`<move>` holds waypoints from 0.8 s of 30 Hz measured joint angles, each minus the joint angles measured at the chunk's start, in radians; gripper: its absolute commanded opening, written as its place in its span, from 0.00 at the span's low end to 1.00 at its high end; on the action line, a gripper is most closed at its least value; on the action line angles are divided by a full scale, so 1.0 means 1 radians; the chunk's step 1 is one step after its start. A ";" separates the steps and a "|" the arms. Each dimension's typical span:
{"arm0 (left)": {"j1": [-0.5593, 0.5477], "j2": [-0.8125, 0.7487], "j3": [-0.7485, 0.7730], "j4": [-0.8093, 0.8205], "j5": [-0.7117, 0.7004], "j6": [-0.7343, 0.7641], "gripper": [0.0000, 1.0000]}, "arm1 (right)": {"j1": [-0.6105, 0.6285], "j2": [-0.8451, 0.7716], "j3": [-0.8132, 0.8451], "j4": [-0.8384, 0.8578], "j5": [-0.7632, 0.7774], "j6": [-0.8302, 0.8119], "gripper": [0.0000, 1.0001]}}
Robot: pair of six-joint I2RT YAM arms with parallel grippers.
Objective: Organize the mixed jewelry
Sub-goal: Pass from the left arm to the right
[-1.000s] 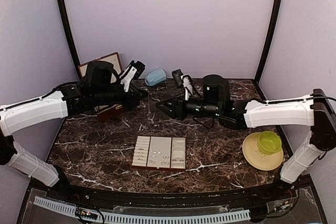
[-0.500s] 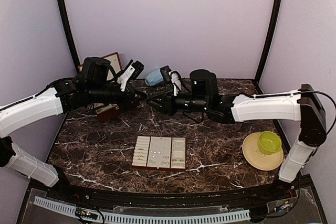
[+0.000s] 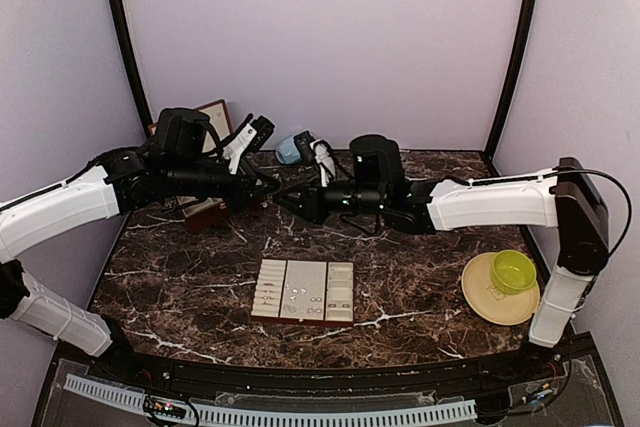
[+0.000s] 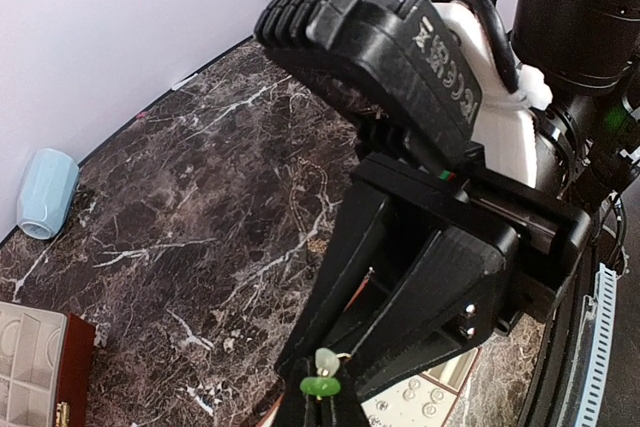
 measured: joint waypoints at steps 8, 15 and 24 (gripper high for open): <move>0.000 -0.014 0.000 0.000 -0.002 -0.001 0.00 | 0.000 0.005 0.019 0.005 -0.039 -0.011 0.00; 0.000 -0.033 -0.007 0.001 -0.031 -0.008 0.00 | 0.000 0.004 0.019 0.008 -0.001 -0.014 0.00; 0.002 -0.058 -0.053 0.003 -0.075 -0.019 0.55 | 0.004 -0.024 0.019 -0.052 0.117 -0.010 0.00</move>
